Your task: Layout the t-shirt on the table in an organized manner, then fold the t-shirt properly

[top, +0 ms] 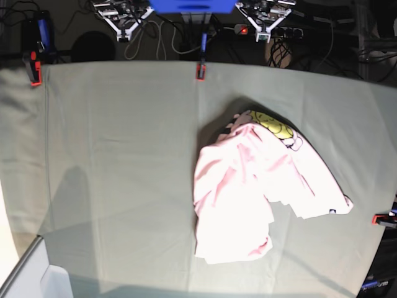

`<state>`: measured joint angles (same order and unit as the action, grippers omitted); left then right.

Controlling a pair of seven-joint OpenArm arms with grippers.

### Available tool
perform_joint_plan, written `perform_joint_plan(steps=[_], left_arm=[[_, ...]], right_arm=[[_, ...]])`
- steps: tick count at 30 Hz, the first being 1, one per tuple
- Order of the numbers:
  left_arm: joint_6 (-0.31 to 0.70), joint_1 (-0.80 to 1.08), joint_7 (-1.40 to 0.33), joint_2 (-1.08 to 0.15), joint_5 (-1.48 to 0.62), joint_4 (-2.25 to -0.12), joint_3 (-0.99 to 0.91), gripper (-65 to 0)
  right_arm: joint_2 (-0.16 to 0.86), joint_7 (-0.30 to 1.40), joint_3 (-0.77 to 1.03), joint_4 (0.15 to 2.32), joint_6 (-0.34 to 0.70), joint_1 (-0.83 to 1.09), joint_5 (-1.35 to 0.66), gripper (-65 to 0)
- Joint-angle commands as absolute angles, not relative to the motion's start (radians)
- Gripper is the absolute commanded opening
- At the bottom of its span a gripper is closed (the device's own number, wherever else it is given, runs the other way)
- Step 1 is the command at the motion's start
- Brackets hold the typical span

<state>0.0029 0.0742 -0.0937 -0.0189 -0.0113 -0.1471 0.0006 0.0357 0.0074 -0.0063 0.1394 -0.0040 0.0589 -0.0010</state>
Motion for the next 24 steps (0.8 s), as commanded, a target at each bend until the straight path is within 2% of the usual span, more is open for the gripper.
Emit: perform_joint_plan(steps=[1,18,21,24], left_arm=[[-0.004,0.079,-0.091,-0.018,-0.008,-0.153,-0.001,-65.0],[-0.004,0.122,-0.091,-0.028,-0.008,-0.168,-0.001,-65.0],[-0.004,0.222,-0.091,-0.035,-0.008,-0.312,-0.001,-65.0],[-0.004,0.383,-0.097,-0.070,-0.013,-0.575,-0.001,-65.0]], right_arm=[[0.036,0.004,-0.007,0.143,0.005,0.062,-0.002,-65.0],[0.038,0.001,-0.007,0.174,0.005,0.107,-0.002,-65.0],[0.054,0.002,-0.007,0.298,0.007,0.200,-0.002,-65.0],[0.067,0.008,-0.007,0.506,0.007,0.337,-0.002,-65.0]])
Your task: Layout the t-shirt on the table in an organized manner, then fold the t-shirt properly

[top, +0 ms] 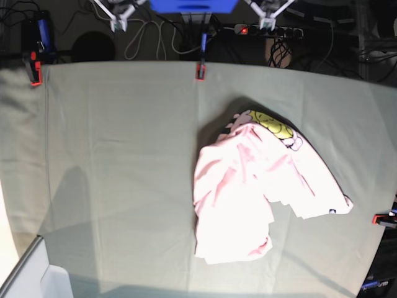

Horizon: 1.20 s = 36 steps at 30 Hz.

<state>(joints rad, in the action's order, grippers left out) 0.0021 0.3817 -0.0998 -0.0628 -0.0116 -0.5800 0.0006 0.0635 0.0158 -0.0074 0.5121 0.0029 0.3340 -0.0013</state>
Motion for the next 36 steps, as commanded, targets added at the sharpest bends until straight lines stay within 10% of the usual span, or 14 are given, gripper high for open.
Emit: perform_joint_plan(steps=[1,19,30,36], left_arm=[[-0.004,0.443,-0.097,-0.079,-0.028,-0.671,-0.001,-65.0],[-0.012,0.980,-0.097,-0.326,-0.349,-1.874,-0.025,-65.0],[-0.007,0.777,-0.099,-0.170,-0.348,-1.956,-0.200,-65.0],[-0.012,0.593,-0.186,-0.171,-0.348,-1.952,-0.205,-60.9]], right_arm=[[0.079,0.008,-0.007,0.585,0.007,0.384,-0.002,-65.0],[0.180,0.010,0.012,1.804,0.007,0.931,-0.005,-65.0],[0.154,0.154,-0.042,2.026,0.007,0.816,-0.005,-65.0],[0.133,0.254,-0.039,2.028,0.007,0.751,-0.005,-53.0]])
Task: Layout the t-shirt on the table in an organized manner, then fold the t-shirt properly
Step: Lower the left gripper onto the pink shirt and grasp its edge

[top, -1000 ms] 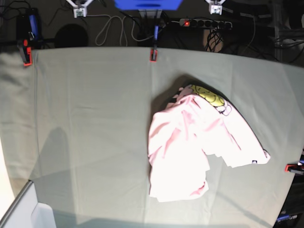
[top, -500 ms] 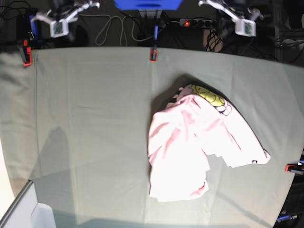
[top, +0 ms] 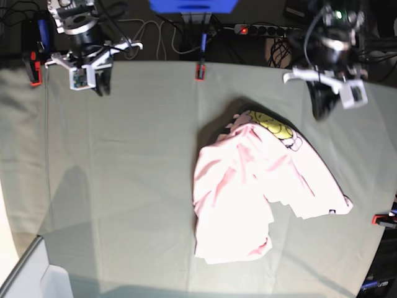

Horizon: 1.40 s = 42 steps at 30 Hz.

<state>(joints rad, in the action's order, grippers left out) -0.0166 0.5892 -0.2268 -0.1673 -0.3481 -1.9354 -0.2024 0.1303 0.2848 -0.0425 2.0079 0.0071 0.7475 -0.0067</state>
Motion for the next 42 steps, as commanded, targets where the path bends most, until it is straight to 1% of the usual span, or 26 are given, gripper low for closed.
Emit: perform_joint_plan(steps=[1,4,7,12,14,16,21,25,33,35,36,38,42], left_arm=[[-0.012,0.553,-0.234,-0.166,-0.348,-1.952,-0.206,-57.7],[-0.012,0.440,-0.348,-0.165,-0.348,-1.945,-0.206,-47.2],[-0.012,0.320,-0.420,-0.154,-0.348,-1.894,-0.206,-38.6],[-0.005,0.148,-0.424,-0.139,-0.348,-1.685,-0.206,-24.3],[-0.004,0.099,-0.424,-0.137,-0.349,-1.604,-0.203,-21.2],[-0.004,0.054,-0.423,-0.137,-0.349,-1.534,-0.199,-20.4],[-0.004,-0.038,-0.423,-0.136,-0.395,-1.369,-0.205,-20.4],[-0.002,-0.082,-0.423,-0.142,-0.453,-1.262,-0.197,-20.4],[-0.002,-0.107,-0.423,-0.136,-0.461,-1.225,-0.196,-21.3],[-0.002,-0.107,-0.423,-0.125,-0.460,-1.225,-0.186,-25.4],[-0.002,-0.107,-0.423,-0.124,-0.460,-1.225,-0.180,-29.3],[-0.002,-0.108,-0.423,-0.119,-0.458,-1.225,-0.176,-39.3],[-0.002,-0.117,-0.423,-0.116,-0.458,-1.225,-0.176,-54.3]], right_arm=[[0.133,0.254,-0.038,2.028,0.007,0.751,-0.005,-50.2],[0.133,0.254,-0.036,2.028,0.007,0.750,-0.005,-43.0],[0.133,0.259,-0.036,2.028,0.007,0.750,-0.005,-37.3],[0.133,0.263,-0.031,2.026,0.007,0.759,-0.005,-32.9],[0.130,0.265,-0.013,2.025,0.007,0.760,-0.005,-32.7],[0.130,0.265,0.002,2.025,0.007,0.760,-0.005,-32.7],[0.128,0.268,0.012,2.025,0.007,0.762,-0.005,-32.9],[0.128,0.305,0.012,2.025,0.007,0.762,-0.005,-32.9],[0.127,0.312,0.012,2.025,0.007,0.762,-0.005,-32.9],[0.127,0.312,0.012,2.025,0.007,0.762,-0.005,-32.9],[0.127,0.312,0.012,2.025,0.007,0.762,-0.005,-32.9],[0.127,0.312,0.012,2.025,0.007,0.762,-0.005,-32.9],[0.127,0.312,0.012,2.025,0.007,0.762,-0.005,-32.9]])
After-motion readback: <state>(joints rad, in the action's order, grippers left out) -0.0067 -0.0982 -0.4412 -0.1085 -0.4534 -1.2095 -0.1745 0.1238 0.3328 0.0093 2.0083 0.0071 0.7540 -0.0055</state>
